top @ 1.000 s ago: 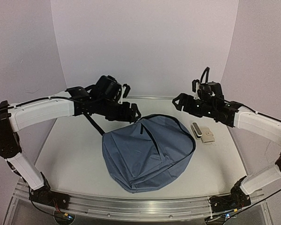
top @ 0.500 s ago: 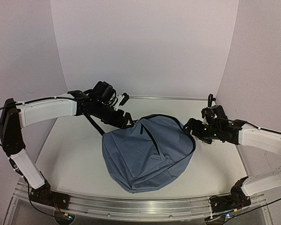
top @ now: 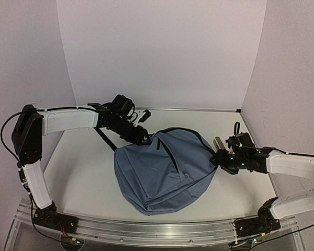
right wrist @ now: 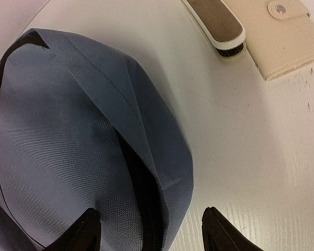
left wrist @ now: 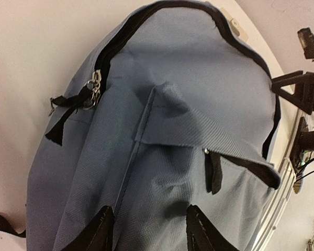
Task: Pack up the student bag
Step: Adjust the student bag at the center of the board.
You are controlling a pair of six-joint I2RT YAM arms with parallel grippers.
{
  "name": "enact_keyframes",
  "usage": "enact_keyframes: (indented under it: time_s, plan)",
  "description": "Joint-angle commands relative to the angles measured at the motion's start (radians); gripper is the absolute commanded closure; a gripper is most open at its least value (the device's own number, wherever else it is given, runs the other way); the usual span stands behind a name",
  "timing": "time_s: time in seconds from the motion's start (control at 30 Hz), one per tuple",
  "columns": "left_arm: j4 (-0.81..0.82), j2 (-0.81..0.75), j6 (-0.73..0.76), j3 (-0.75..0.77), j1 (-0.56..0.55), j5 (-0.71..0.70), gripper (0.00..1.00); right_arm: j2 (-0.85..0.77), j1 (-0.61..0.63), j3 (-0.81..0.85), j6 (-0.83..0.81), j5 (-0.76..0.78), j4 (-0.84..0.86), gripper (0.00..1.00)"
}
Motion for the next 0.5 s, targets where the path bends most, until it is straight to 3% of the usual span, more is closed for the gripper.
enact_keyframes:
  time_s: [0.0,0.23,0.37,0.47]
  plan:
    - [0.045,0.015,0.010,0.059,0.002,0.064,0.66,0.045,0.000,-0.012,0.007,-0.043,0.127,0.46]
    - [0.071,-0.015,-0.036,-0.016,0.002,0.100,0.98,0.125,0.000,0.028,-0.019,-0.069,0.209,0.86]
    - [0.117,-0.068,-0.116,-0.105,0.001,0.125,1.00,0.173,-0.001,0.086,-0.075,-0.029,0.211,1.00]
    - [0.201,-0.135,-0.209,-0.210,0.001,0.118,1.00,0.241,0.000,0.152,-0.126,0.001,0.212,1.00]
